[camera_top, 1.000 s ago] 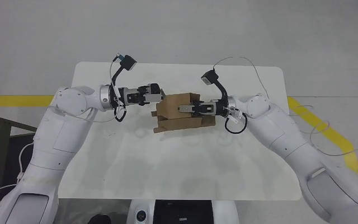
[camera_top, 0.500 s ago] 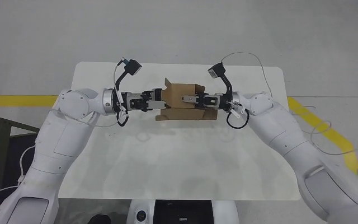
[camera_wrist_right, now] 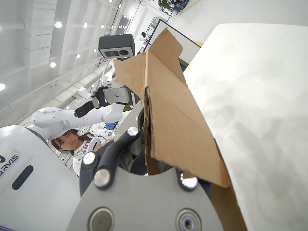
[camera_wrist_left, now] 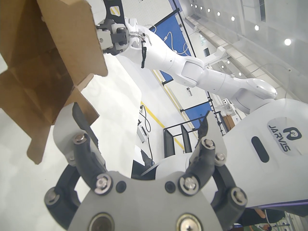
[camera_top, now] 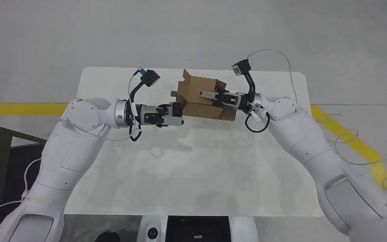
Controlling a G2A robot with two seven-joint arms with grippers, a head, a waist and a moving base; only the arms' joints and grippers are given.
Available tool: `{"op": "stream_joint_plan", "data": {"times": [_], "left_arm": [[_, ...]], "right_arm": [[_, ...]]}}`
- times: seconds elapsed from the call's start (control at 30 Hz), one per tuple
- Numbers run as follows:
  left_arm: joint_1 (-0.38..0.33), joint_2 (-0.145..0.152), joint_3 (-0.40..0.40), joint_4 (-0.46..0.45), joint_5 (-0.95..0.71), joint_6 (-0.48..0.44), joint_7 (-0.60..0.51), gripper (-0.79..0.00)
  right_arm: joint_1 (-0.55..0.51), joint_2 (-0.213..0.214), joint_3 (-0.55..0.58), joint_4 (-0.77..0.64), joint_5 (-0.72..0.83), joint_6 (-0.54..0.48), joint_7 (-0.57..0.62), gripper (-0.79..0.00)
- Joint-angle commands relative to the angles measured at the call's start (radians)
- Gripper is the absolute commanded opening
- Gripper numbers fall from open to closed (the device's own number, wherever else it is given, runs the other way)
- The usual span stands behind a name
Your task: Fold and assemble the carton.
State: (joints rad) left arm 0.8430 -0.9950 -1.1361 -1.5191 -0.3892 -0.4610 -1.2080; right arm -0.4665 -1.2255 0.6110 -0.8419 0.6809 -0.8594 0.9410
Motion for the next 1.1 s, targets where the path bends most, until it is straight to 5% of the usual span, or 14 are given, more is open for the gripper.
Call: {"op": "stream_joint_plan", "data": {"times": [0.0,1.07], "left_arm": [[0.0,0.0,0.003,-0.003,-0.002,0.001,-0.002,0.0],[0.005,-0.003,0.017,-0.008,0.04,-0.042,0.026,0.0]], "right_arm": [[0.001,-0.006,0.003,0.001,-0.008,-0.001,-0.007,-0.785],[-0.071,-0.036,0.103,-0.096,-0.05,0.039,0.037,-0.785]]}}
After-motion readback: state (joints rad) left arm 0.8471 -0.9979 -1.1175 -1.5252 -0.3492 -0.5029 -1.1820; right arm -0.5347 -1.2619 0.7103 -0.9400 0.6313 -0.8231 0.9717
